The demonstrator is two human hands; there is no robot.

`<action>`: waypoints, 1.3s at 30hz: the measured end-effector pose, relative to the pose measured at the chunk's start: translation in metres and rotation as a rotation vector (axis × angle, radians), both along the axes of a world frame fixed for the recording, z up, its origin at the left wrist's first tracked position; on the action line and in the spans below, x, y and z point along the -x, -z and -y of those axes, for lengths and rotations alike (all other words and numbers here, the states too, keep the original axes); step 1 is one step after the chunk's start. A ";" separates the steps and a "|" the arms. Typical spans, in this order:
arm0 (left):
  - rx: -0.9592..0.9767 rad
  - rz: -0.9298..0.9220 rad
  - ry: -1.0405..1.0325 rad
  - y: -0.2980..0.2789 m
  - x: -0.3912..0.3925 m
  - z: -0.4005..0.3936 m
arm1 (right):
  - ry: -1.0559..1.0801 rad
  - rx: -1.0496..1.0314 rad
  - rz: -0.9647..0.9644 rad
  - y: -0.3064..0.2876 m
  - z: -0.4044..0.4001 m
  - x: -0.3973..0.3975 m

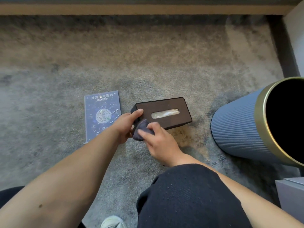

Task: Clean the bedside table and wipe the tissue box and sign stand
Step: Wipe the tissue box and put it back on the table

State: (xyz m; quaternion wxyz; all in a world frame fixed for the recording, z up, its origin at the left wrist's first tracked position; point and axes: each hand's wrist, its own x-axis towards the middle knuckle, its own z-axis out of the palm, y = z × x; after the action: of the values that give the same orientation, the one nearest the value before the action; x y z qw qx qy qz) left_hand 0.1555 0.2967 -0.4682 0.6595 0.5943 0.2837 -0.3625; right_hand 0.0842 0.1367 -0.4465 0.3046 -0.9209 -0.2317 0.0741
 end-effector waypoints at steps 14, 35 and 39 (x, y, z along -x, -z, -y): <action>-0.005 0.009 0.004 0.007 0.004 0.000 | -0.048 0.054 -0.023 0.016 0.025 0.018; 0.058 -0.015 -0.045 0.006 0.005 -0.003 | 0.729 0.577 -0.397 0.044 0.124 -0.112; 0.041 -0.014 -0.044 0.004 0.002 -0.009 | 0.801 0.437 -0.356 0.045 0.120 -0.094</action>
State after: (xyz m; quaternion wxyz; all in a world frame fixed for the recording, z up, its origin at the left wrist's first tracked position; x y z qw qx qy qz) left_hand 0.1531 0.3055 -0.4722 0.6773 0.5717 0.2938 -0.3580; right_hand 0.1778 0.0167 -0.4916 0.1437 -0.9531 0.2172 0.1543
